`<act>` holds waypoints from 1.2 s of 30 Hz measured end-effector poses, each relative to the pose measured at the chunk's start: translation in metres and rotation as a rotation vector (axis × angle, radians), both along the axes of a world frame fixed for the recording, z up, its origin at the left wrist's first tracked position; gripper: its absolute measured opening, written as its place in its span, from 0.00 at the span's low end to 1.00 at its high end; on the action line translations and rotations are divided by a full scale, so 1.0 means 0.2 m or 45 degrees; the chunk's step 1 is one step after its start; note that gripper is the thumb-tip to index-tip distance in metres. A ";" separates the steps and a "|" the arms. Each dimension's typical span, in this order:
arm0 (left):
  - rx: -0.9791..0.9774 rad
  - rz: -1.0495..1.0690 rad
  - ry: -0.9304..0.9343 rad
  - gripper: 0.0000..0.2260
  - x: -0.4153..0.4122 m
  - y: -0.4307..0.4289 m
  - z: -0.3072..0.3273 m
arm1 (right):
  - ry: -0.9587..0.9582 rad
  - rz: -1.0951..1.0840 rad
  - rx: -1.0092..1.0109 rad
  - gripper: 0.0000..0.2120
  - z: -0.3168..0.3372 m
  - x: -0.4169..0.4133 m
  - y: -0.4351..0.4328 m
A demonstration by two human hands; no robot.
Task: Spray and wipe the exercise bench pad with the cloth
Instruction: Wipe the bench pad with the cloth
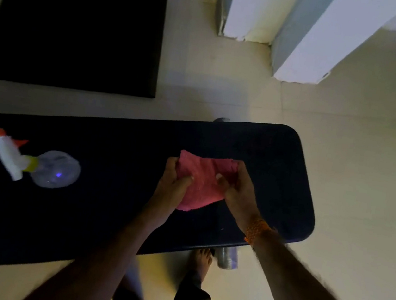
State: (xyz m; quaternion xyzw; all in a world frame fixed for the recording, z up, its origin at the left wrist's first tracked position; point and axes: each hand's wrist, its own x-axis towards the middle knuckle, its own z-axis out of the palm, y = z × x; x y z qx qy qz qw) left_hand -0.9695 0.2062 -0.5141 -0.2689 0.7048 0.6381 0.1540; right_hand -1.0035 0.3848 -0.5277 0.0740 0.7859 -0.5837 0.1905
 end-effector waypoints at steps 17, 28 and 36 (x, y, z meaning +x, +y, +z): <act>-0.445 -0.737 0.170 0.44 -0.85 0.74 -0.33 | -0.056 -0.471 0.827 0.28 -0.34 -0.60 0.77; -1.146 -1.720 0.304 0.71 -0.90 0.53 -0.64 | 0.222 0.170 1.305 0.34 -0.72 -0.60 0.55; -1.140 -1.699 0.345 0.71 -0.89 0.53 -0.69 | 0.237 0.106 1.363 0.29 -0.73 -0.70 0.52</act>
